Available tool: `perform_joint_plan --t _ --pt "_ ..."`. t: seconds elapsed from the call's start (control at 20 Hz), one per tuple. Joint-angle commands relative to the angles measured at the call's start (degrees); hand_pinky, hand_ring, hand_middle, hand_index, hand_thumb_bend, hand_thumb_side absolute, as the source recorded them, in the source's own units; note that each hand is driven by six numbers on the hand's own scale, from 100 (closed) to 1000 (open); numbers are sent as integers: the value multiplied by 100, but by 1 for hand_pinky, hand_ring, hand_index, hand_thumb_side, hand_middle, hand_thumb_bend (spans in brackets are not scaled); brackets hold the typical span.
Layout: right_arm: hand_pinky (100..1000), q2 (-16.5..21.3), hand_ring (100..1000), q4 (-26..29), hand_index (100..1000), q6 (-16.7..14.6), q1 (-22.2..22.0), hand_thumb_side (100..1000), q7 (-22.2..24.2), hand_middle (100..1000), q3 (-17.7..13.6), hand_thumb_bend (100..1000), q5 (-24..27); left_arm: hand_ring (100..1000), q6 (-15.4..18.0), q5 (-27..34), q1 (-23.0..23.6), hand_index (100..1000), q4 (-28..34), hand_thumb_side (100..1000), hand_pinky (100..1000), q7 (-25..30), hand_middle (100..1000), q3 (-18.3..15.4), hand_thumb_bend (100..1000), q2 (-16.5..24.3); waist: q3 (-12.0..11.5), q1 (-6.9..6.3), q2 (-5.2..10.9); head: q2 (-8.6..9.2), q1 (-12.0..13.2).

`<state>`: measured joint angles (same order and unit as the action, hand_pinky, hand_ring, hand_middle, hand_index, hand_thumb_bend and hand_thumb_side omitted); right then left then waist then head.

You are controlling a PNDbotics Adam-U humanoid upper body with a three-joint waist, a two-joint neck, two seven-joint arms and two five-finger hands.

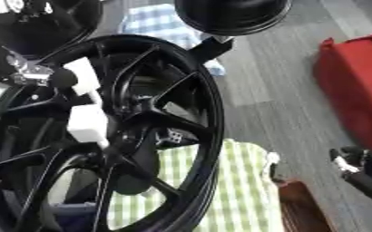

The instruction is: Pull the pin out of the wheel hub.

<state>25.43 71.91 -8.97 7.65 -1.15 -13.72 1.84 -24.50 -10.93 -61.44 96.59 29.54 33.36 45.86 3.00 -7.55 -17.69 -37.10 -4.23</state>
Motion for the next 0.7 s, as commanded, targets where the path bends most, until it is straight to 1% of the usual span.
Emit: perform_joint_plan --t 0.05,0.25,0.6,0.7 --pt "606 151 628 118 677 -3 52 368 15 518 -16 351 -30 815 -30 -108 -205 860 -444 619 840 -5 778 71 653 -131 12 39 98 72 -5" --pt "606 146 628 130 678 -6 57 367 17 519 -15 351 -39 791 162 -147 -244 860 -804 618 838 50 779 106 660 -232 20 41 85 61 6" --pt "606 138 628 144 678 -11 67 366 19 518 -13 353 -32 789 274 -360 -220 860 -1192 593 832 177 777 91 654 -312 35 46 67 67 52" --pt "606 138 629 146 678 -11 68 366 21 518 -12 353 -32 776 313 -393 -197 858 -1238 568 819 222 763 79 641 -299 35 45 65 63 59"
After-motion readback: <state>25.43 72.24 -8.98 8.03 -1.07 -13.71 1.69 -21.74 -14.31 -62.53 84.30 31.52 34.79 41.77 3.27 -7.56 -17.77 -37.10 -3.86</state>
